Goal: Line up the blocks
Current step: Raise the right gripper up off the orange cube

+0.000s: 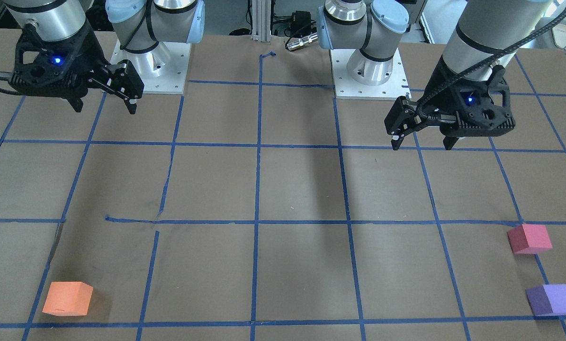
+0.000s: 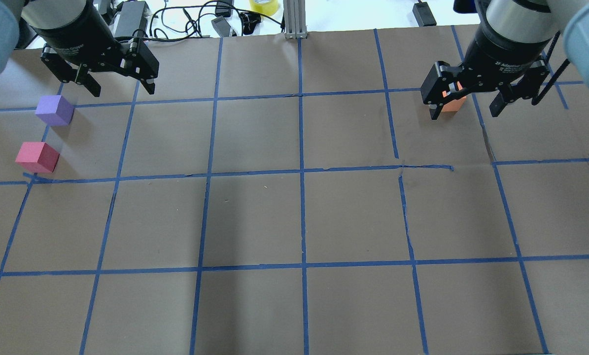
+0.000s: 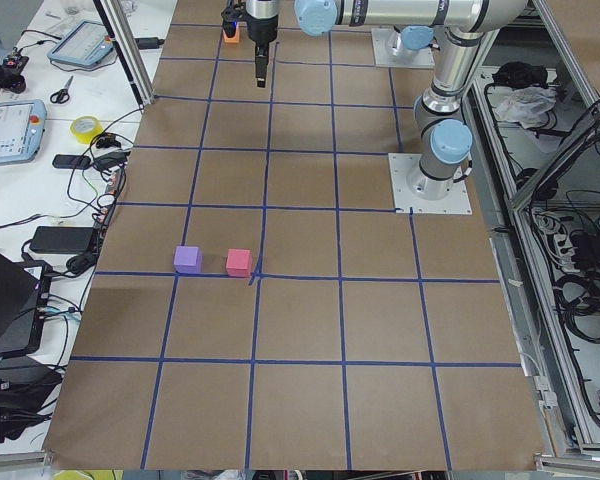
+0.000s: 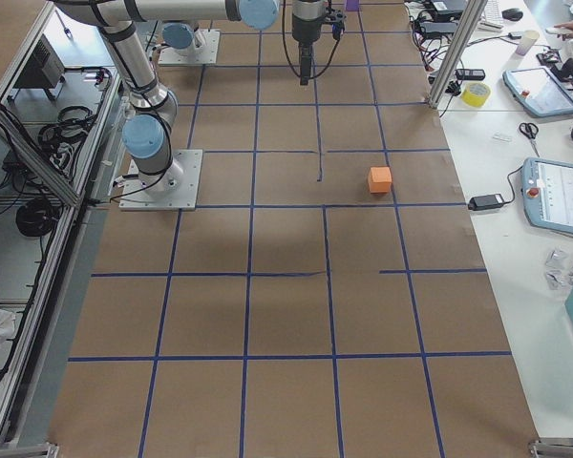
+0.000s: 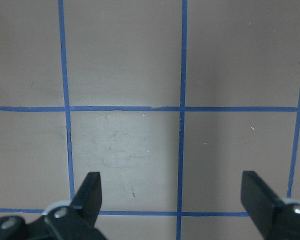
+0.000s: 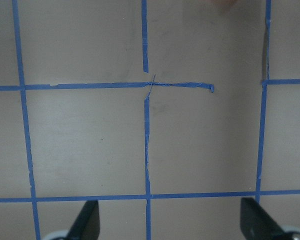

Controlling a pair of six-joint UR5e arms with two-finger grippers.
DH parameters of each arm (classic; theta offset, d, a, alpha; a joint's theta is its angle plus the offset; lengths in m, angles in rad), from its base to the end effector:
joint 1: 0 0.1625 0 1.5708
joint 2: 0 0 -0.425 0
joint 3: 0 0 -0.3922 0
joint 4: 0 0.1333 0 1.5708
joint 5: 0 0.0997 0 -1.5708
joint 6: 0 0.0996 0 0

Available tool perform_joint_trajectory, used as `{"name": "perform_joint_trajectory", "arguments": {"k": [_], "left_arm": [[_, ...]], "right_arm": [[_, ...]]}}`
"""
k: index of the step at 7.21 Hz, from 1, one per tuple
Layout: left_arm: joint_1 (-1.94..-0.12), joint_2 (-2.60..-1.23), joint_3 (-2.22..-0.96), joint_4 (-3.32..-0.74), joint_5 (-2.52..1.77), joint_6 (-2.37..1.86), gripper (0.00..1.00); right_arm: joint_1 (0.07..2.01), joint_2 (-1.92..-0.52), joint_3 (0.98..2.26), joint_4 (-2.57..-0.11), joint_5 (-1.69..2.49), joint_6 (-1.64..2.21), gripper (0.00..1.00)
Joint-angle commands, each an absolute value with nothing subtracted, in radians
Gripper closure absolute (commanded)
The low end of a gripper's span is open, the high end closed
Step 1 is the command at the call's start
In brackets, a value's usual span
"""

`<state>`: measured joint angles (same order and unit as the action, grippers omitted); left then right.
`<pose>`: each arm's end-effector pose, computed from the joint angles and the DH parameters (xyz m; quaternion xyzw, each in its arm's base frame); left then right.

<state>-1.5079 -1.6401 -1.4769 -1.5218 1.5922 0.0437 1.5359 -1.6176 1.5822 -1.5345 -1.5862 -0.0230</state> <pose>-0.0977 -0.5355 0.5041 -0.0100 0.9992 -0.0362 0.0126 0.1152 -0.4760 0.5012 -0.0059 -1.0000 -0.0007 0.0077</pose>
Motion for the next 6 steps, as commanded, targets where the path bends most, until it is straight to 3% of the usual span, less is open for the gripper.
{"name": "perform_joint_trajectory", "arguments": {"k": [1,6], "left_arm": [[-1.508,-1.638,-1.477,-1.522,1.592,0.043,0.00],[-1.506,-1.638,-1.477,-1.522,1.592,0.041,0.00]], "right_arm": [[1.536,-1.621,1.583,-1.532,-1.586,-0.023,0.00],[1.534,-1.620,1.583,-1.549,-1.591,-0.032,0.00]]}}
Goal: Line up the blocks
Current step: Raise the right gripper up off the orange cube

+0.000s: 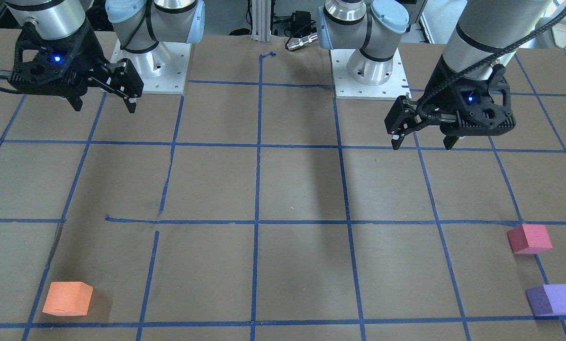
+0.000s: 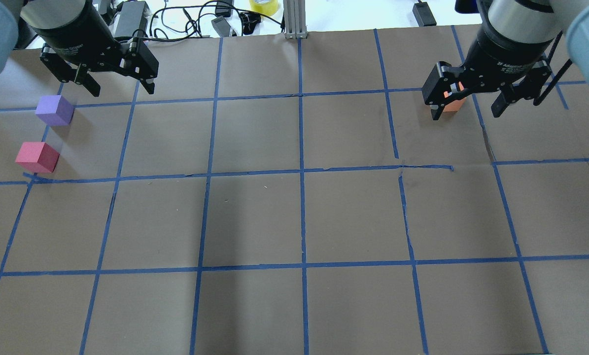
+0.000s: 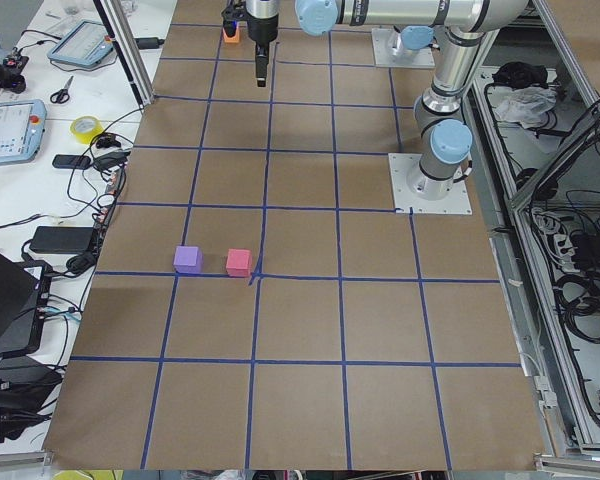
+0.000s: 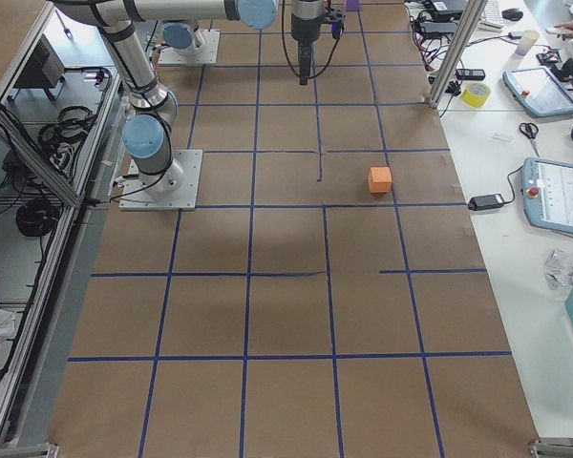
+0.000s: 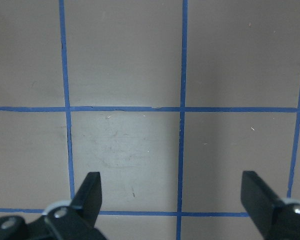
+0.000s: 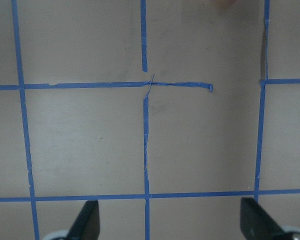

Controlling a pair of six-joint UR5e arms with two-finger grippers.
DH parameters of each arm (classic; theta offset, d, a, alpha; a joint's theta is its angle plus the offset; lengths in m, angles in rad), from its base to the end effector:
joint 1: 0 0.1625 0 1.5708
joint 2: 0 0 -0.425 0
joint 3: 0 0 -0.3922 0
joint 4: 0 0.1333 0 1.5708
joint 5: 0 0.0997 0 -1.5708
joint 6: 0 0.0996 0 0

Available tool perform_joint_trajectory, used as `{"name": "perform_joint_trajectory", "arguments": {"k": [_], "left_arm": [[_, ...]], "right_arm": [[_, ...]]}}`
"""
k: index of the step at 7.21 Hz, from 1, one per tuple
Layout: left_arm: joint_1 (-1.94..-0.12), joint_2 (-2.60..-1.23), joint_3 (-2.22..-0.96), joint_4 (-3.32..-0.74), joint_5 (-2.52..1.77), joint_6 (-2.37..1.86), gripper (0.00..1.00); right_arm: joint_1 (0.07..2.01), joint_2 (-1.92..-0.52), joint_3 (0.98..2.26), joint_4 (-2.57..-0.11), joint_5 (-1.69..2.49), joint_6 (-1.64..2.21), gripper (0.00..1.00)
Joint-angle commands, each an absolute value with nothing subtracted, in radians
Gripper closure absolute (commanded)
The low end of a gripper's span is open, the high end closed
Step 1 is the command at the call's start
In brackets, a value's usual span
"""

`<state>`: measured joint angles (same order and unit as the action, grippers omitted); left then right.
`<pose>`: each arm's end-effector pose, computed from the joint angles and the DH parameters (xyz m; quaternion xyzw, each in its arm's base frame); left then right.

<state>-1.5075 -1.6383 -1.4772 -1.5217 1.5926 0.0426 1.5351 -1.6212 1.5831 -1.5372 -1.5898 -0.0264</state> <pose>-0.0975 -0.5349 0.5050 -0.0108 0.9992 -0.0370 0.0129 0.1145 -0.4750 0.5028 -0.0047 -0.9999 0.0020 0.0096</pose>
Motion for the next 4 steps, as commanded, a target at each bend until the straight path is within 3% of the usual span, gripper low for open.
{"name": "perform_joint_trajectory", "arguments": {"k": [1,4], "left_arm": [[-1.506,-1.638,-1.477,-1.522,1.594,0.041,0.00],[-1.506,-1.638,-1.477,-1.522,1.592,0.041,0.00]], "right_arm": [[1.532,-1.620,1.583,-1.549,-1.591,-0.032,0.00],[1.532,-1.615,1.586,-1.534,-1.592,-0.037,0.00]]}}
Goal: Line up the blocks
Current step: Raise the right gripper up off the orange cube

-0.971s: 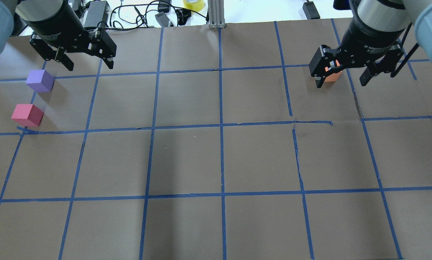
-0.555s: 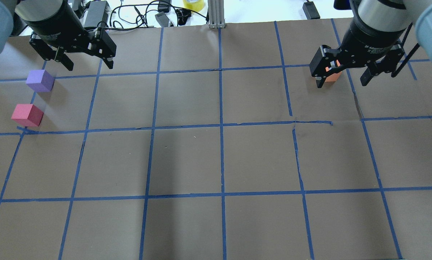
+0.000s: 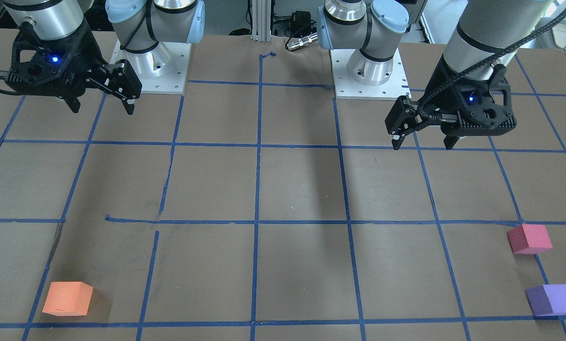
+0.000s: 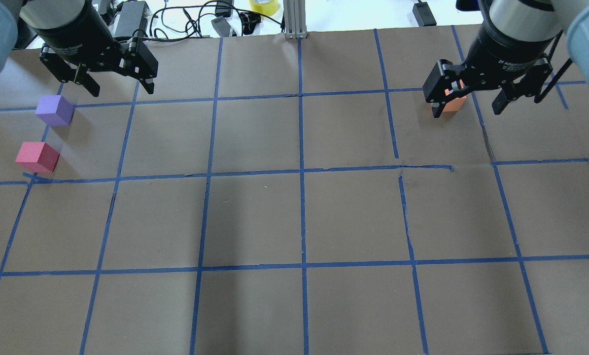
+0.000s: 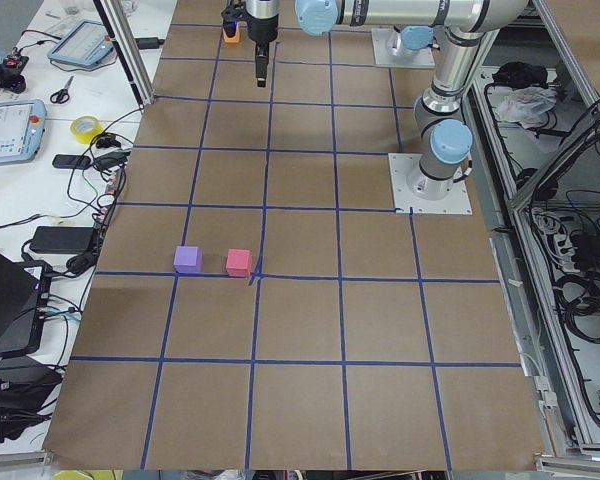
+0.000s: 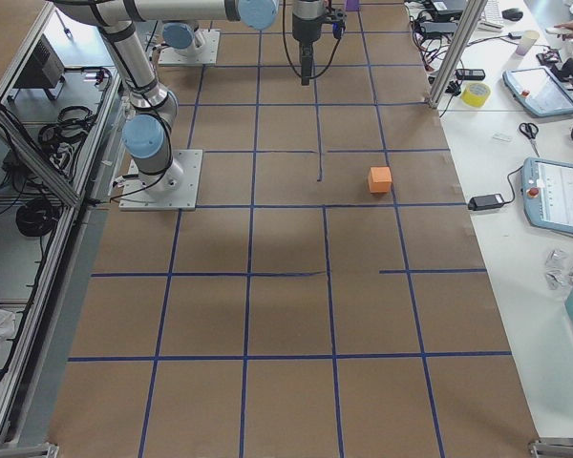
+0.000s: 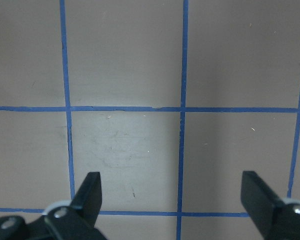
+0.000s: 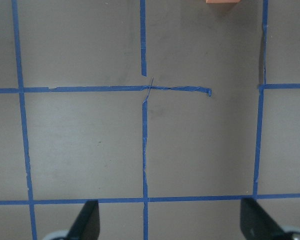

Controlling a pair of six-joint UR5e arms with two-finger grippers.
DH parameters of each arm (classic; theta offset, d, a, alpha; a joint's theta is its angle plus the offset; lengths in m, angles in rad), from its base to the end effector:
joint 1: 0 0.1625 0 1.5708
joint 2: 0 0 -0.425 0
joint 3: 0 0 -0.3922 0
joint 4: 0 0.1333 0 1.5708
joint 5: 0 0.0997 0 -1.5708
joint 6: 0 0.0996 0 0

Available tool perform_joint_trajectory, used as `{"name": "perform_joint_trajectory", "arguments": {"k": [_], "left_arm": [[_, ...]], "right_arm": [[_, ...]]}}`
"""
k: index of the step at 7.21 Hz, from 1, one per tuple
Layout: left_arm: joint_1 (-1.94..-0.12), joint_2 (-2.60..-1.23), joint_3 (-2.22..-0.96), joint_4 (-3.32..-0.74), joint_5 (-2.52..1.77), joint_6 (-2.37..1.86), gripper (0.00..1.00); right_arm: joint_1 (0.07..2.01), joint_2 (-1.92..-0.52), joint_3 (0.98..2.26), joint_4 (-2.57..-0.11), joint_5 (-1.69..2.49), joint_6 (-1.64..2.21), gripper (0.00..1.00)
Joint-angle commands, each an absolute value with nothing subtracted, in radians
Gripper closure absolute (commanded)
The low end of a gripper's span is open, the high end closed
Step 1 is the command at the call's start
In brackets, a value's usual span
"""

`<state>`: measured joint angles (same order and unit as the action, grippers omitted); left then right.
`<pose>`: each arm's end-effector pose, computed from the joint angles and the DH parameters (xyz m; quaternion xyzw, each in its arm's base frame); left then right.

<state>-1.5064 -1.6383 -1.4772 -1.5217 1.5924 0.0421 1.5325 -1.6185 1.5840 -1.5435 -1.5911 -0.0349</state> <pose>-0.0969 -0.5350 0.5050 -0.0115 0.9992 -0.0370 0.0128 0.1131 -0.4768 0.5017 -0.0017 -0.9999 0.0032 0.0103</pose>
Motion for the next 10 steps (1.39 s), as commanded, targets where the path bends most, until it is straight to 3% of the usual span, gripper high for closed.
{"name": "perform_joint_trajectory", "arguments": {"k": [1,10], "left_arm": [[-1.506,-1.638,-1.477,-1.522,1.591,0.041,0.00],[-1.506,-1.638,-1.477,-1.523,1.594,0.043,0.00]], "right_arm": [[1.532,-1.615,1.598,-1.536,-1.592,-0.032,0.00],[1.488,-1.553,1.600,-1.554,-1.598,-0.086,0.00]]}}
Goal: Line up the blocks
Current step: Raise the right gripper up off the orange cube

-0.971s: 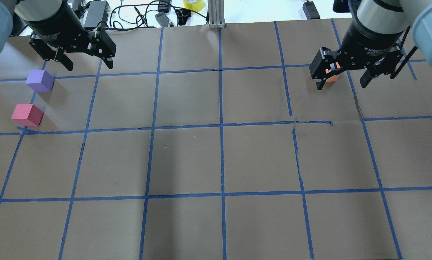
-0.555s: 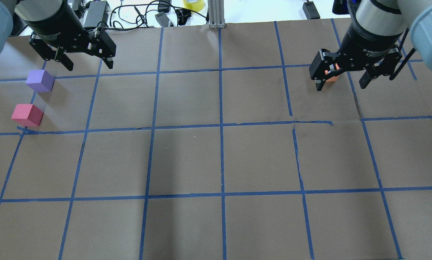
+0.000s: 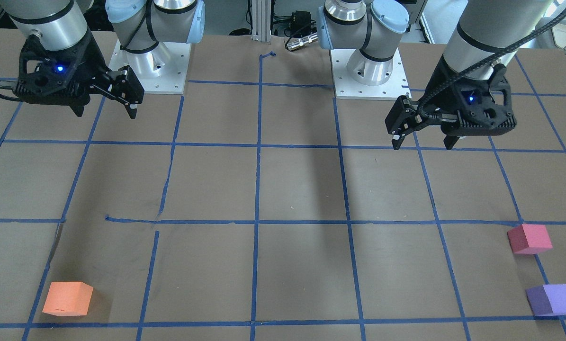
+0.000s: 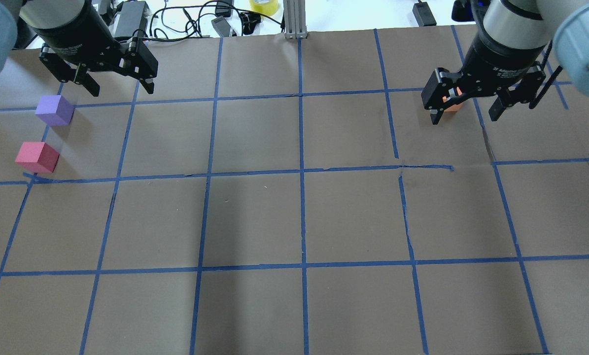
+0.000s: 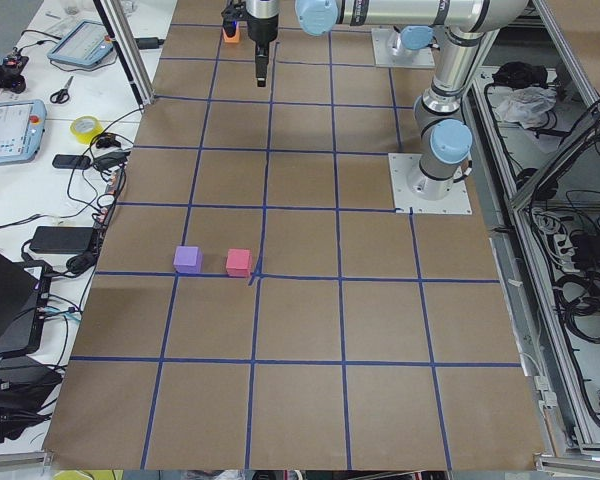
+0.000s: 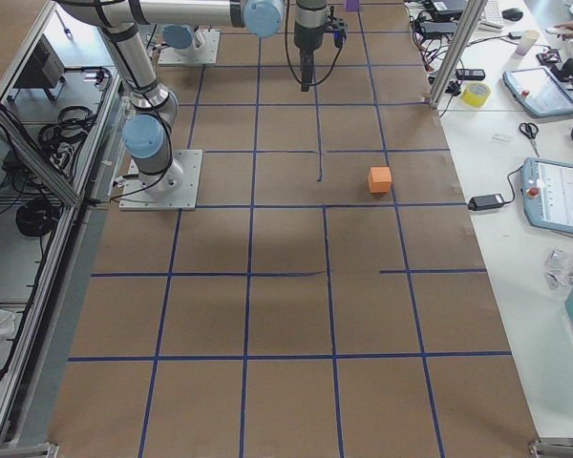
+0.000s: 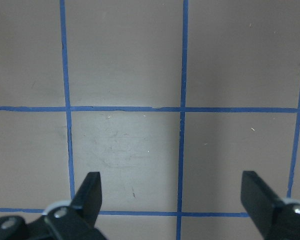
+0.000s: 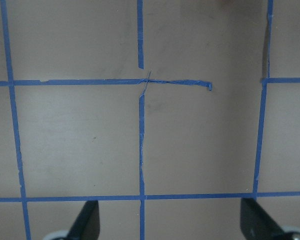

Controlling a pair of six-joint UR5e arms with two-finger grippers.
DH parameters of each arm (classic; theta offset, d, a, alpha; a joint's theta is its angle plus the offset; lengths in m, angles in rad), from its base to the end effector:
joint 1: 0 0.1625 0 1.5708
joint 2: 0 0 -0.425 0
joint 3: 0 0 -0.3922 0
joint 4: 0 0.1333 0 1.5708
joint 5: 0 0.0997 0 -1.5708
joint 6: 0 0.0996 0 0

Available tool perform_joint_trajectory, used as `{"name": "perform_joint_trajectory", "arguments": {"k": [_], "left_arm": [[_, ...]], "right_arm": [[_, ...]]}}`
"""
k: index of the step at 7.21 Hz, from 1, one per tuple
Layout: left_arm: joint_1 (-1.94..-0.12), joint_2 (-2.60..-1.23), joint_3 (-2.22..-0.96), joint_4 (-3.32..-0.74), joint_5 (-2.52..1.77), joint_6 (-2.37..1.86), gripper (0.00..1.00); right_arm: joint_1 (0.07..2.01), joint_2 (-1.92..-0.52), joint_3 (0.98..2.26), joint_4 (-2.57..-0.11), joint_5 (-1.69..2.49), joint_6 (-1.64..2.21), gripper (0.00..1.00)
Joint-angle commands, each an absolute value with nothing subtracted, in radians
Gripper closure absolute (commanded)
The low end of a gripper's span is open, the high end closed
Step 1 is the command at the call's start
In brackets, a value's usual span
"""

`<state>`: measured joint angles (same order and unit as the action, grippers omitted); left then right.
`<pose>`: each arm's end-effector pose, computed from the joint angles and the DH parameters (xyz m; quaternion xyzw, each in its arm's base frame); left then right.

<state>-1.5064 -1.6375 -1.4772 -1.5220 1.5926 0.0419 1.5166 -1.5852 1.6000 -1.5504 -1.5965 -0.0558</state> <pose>-0.0969 -0.5347 0.5053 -0.0117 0.9992 -0.0372 0.0129 0.1044 -0.4885 0.4786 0.0010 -0.9998 -0.0183 0.0119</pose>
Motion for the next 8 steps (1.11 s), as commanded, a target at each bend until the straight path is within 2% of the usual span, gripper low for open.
{"name": "perform_joint_trajectory", "arguments": {"k": [1,4,8], "left_arm": [[-1.506,-1.637,-1.477,-1.522,1.592,0.041,0.00],[-1.508,-1.641,-1.476,-1.522,1.588,0.037,0.00],[-1.506,-1.638,-1.476,-1.522,1.588,0.041,0.00]], "right_arm": [[1.429,-1.495,1.597,-1.581,-1.592,-0.093,0.00],[1.379,-1.344,1.598,-1.938,-1.594,-0.299,0.00],[1.378,-1.165,1.577,-2.195,-1.585,-0.302,0.00]]}}
